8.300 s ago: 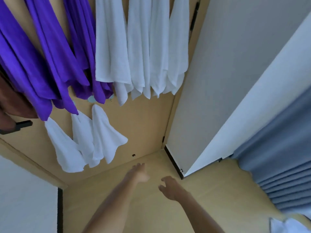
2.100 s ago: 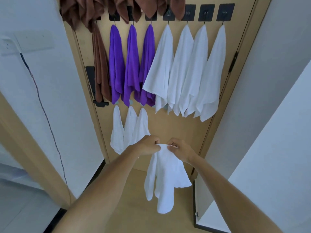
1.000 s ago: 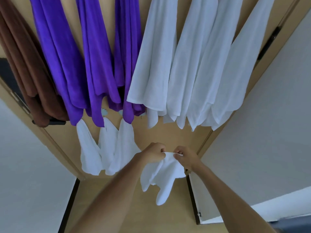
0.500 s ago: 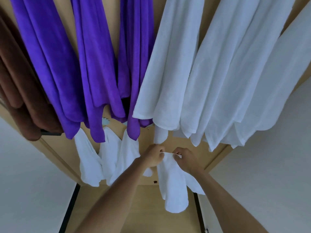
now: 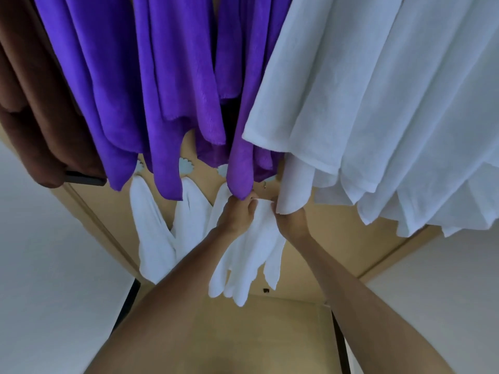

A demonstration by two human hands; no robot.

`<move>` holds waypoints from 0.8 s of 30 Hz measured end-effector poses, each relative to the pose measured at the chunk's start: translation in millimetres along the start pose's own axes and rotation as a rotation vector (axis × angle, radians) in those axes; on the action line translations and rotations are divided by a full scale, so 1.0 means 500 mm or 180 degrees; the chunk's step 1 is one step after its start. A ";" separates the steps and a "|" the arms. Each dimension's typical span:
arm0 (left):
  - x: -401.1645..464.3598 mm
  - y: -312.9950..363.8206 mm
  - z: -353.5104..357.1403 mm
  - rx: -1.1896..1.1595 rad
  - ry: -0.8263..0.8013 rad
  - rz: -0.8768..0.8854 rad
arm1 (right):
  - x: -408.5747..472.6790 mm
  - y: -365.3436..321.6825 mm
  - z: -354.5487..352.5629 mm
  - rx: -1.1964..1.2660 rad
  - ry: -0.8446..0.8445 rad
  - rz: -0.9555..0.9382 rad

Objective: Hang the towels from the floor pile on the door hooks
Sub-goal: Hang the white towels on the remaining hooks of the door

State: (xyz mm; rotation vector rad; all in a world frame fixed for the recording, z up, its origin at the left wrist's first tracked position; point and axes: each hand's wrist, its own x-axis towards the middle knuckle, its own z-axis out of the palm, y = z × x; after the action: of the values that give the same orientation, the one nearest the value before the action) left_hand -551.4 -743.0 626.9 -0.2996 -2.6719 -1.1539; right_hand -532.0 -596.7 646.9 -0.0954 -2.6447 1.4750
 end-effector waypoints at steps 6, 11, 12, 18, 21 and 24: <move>0.039 -0.027 0.032 -0.0139 0.0509 -0.0179 | 0.030 0.002 0.042 0.0690 0.0604 0.0294; 0.066 -0.036 0.049 -0.0317 0.0722 -0.0508 | 0.054 0.011 0.063 0.0882 0.0942 0.0285; 0.066 -0.043 0.058 -0.0259 0.0776 -0.0423 | 0.055 0.015 0.067 0.0814 0.0943 0.0292; 0.020 -0.029 0.088 -0.0201 0.1049 0.0039 | 0.053 0.055 0.101 0.0741 0.1026 -0.0431; -0.007 -0.025 0.101 0.0109 0.1066 0.0272 | 0.036 0.087 0.112 0.0042 0.1060 -0.1040; -0.040 -0.028 0.120 0.0038 0.0797 0.0242 | 0.004 0.146 0.139 -0.1173 0.1299 -0.1333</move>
State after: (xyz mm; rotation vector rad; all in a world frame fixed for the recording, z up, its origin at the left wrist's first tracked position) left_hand -543.3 -710.4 571.3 -0.2352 -2.4281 -1.0752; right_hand -542.8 -616.9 548.5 0.1103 -2.3722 0.7414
